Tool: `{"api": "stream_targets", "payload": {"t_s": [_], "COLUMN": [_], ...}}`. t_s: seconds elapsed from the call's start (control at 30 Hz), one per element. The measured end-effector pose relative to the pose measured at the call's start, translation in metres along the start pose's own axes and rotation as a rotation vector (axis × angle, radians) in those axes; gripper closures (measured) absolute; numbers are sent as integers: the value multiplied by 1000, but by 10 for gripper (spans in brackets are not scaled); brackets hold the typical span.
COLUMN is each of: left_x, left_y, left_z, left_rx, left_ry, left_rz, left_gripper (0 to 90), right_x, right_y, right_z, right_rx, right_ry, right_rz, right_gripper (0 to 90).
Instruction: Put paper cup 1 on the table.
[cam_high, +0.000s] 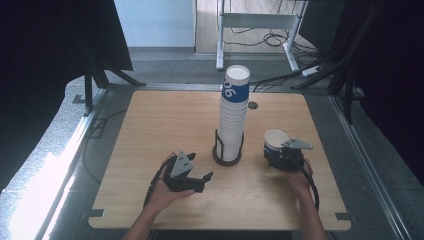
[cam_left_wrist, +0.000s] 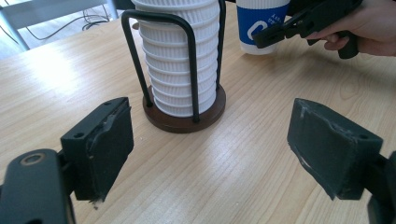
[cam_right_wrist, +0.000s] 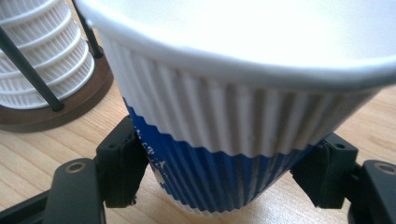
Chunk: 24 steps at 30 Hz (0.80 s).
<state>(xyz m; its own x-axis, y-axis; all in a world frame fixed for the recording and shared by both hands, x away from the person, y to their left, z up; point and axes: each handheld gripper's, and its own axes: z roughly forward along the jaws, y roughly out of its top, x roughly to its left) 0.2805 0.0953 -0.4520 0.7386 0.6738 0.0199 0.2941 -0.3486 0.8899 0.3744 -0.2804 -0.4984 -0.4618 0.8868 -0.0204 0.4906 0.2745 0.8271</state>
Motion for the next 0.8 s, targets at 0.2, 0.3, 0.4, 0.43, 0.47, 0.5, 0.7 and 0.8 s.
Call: {"api": "stream_targets", "payload": {"t_s": [0.2, 0.3, 0.4, 0.43, 0.47, 0.5, 0.7, 0.8], "left_x": [0, 0, 0, 0, 0, 0, 1, 1], "left_y": [0, -1, -1, -1, -1, -1, -1, -2], "left_z": [-1, 0, 0, -1, -1, -1, -1, -1], "left_rx": [-2, 2, 1, 1, 0, -1, -7, -6], "left_ry": [1, 0, -1, 0, 0, -1, 8, 8], "left_rz": [-2, 0, 2, 2, 2, 1, -2, 0], "left_gripper": [149, 149, 149, 149, 149, 149, 149, 149], "right_x": [0, 1, 1, 1, 1, 0, 0, 1], "right_y": [-2, -3, -4, -4, -5, -5, -7, -7], "right_z": [2, 4, 6, 6, 7, 7, 9, 9], "right_rx": [17, 33, 47, 53, 58, 65, 88, 89], "right_ry": [-9, -19, -26, -27, -28, -29, -59, -63], "right_rz": [-1, -9, -9, -6, -3, -6, -7, -12], "right_gripper": [267, 267, 267, 266, 266, 266, 263, 260]}}
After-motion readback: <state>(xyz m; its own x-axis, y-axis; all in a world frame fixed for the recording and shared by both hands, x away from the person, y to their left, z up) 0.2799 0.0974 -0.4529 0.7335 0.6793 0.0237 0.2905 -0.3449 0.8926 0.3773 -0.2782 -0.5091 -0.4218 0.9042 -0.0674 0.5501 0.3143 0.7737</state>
